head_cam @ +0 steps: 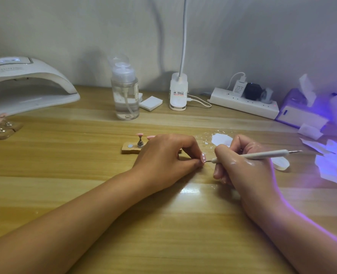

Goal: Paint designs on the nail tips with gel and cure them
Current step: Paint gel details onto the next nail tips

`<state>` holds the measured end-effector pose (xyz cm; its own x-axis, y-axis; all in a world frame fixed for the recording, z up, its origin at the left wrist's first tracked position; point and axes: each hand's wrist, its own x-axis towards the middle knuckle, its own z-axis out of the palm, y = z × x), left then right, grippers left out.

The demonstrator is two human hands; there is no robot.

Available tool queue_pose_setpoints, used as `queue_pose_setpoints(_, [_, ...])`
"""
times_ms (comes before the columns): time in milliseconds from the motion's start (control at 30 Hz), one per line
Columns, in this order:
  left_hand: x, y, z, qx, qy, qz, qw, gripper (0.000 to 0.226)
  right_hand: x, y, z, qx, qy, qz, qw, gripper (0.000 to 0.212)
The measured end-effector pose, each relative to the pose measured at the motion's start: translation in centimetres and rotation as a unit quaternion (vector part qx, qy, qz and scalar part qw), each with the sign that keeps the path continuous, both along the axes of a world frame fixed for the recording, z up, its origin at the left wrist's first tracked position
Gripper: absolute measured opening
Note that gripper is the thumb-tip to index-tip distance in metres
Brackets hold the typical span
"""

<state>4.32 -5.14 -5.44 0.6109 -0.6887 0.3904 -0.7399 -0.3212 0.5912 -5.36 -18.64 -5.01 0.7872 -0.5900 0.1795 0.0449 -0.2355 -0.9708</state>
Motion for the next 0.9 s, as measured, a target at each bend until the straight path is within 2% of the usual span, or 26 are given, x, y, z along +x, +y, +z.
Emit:
queue_pose_setpoints(333, [-0.09, -0.02, 0.09, 0.001, 0.003, 0.006, 1.0, 0.015, -0.02, 0.07, 0.06, 0.001, 0.001, -0.002, 1.0, 0.019])
queue_pose_setpoints(900, [0.0, -0.06, -0.02, 0.001, 0.008, 0.002, 1.0, 0.005, -0.08, 0.16, 0.16, 0.006, -0.007, -0.006, 1.0, 0.018])
